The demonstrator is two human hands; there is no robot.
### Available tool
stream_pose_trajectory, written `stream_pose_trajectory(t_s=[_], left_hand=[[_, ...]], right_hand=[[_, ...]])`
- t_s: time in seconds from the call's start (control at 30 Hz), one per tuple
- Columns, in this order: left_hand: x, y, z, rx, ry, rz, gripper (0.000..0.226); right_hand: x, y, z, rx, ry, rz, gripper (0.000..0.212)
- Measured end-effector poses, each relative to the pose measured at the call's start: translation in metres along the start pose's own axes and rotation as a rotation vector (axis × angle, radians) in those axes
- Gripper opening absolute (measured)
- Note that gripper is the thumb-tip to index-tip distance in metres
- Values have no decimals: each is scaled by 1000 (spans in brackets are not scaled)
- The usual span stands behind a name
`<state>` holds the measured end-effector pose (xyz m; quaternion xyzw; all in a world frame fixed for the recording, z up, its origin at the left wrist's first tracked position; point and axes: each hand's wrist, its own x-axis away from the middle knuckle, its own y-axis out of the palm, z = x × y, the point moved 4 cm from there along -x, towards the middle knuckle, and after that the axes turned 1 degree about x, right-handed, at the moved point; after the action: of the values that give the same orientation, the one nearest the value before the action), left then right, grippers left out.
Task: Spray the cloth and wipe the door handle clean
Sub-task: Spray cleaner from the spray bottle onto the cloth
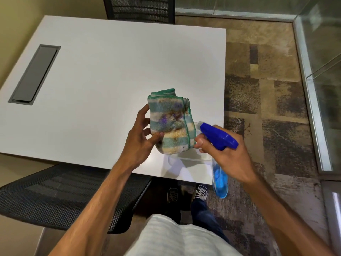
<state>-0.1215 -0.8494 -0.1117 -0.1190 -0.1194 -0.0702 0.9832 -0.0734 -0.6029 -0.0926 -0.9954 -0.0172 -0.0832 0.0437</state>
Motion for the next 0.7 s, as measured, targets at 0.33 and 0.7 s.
stream_pose_trajectory(t_s=[0.33, 0.7], left_hand=[[-1, 10, 4, -21, 37, 0, 83], [-1, 9, 10, -20, 39, 11, 83]], right_hand=[[3, 27, 21, 111, 79, 127, 14], [6, 33, 19, 90, 79, 154, 20]])
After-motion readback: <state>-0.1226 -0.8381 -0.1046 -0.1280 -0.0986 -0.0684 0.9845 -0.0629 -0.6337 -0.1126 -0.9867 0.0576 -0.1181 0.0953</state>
